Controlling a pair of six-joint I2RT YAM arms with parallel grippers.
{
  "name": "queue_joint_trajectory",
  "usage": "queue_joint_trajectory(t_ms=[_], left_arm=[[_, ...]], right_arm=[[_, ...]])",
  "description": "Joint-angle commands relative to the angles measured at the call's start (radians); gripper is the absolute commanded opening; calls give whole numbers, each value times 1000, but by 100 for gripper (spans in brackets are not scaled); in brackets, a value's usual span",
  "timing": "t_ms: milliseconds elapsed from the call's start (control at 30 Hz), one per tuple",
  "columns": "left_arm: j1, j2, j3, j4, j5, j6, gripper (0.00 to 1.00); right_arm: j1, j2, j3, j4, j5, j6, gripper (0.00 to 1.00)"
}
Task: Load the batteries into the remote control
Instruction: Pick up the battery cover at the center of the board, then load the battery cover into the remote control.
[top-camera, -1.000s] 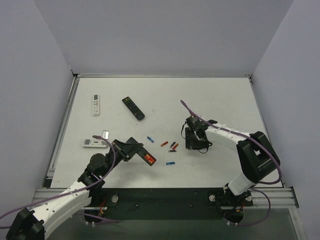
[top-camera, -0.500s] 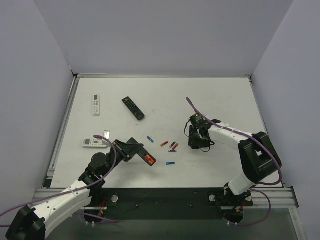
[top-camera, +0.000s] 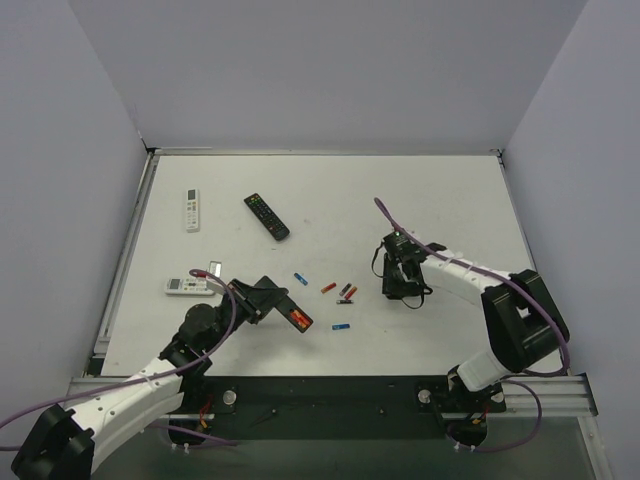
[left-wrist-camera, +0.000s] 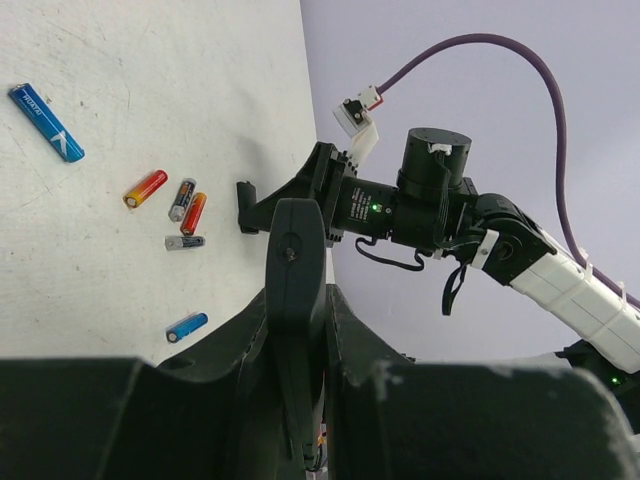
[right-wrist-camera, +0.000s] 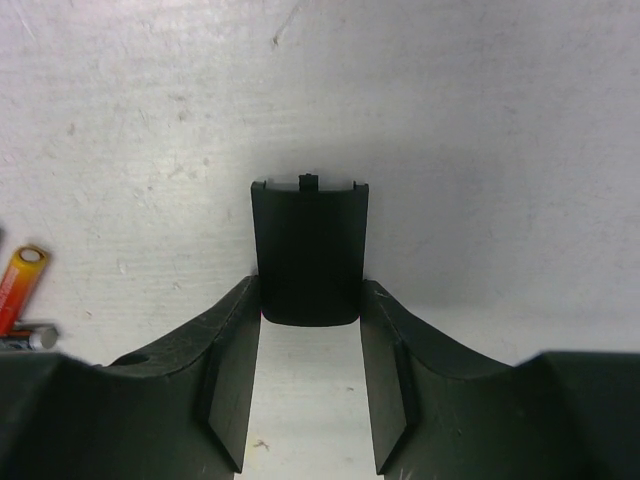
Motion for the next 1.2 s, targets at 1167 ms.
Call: queue_joint_trajectory(t_ms=[1167], left_arm=[[7,162,80,245,13,-24,0]], right_arm=[[697,-68,514,-289,-118,-429,8]])
